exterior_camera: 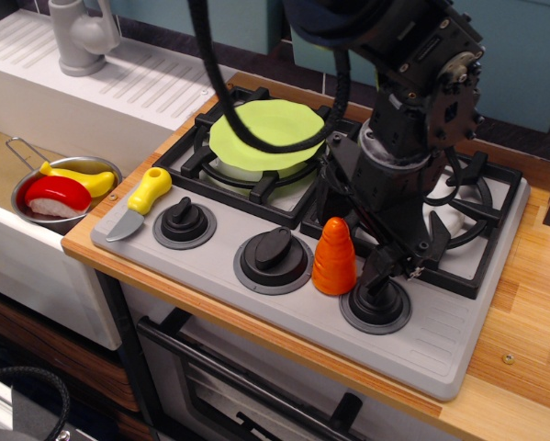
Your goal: End effector reaching carrot
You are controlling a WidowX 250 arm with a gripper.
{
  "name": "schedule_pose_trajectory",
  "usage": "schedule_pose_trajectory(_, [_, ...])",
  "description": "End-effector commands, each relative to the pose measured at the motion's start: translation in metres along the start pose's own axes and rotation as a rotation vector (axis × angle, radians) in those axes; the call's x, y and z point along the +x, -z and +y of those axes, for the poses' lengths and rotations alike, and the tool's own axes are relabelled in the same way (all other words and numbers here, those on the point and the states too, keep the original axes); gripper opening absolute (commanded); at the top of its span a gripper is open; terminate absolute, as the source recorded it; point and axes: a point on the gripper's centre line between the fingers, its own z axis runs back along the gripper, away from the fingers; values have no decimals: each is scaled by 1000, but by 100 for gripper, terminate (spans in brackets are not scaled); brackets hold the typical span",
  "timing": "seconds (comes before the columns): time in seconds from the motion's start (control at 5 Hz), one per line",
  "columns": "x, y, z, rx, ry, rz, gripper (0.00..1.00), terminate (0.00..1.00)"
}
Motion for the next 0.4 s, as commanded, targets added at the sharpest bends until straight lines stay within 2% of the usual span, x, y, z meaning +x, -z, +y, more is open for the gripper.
schedule_pose_trajectory(0.0, [6, -4, 3, 8, -6, -17, 100, 0])
schedule_pose_trajectory(0.2, [6, -4, 3, 8, -6, -17, 100, 100])
